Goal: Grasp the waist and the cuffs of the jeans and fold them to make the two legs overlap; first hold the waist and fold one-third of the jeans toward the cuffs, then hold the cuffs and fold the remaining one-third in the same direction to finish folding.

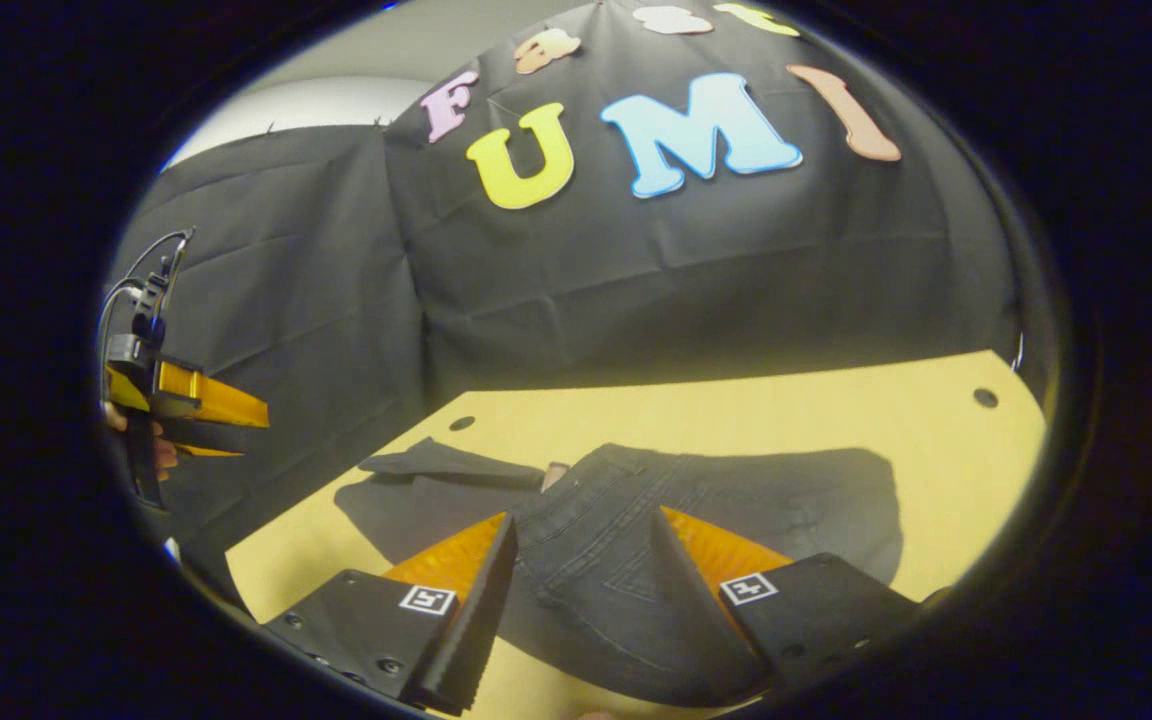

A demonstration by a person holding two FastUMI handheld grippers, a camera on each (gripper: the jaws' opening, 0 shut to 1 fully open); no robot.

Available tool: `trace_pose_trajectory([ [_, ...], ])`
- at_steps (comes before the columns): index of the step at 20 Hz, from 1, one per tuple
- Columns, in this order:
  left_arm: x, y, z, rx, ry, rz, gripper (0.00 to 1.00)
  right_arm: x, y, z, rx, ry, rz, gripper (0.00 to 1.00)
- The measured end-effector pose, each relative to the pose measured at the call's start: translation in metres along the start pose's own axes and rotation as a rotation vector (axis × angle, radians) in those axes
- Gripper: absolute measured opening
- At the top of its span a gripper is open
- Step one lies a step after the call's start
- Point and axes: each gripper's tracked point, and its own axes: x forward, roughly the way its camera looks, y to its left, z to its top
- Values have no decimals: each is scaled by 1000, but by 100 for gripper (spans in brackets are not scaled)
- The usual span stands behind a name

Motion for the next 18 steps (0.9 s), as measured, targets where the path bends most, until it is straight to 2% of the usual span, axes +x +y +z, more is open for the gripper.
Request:
trace_pose_trajectory([
  [3,18,17,-18,-81,61,-4,99,-26,-14,32,-11,-41,-62,82],
  [9,66,64,-32,-315,139,-15,100,-88,-48,97,-81,-173,-221,88],
  [12,91,86,-40,-397,157,-11,99,-110,-65,112,-96,-205,-290,88],
  [14,104,100,-38,-446,148,-8,99,-122,-75,118,-67,-203,-331,89],
  [15,112,105,-38,-470,150,-11,100,-128,-81,123,-48,-212,-359,86],
  [18,131,125,-41,-522,159,-4,100,-141,-105,138,-40,-260,-462,92],
])
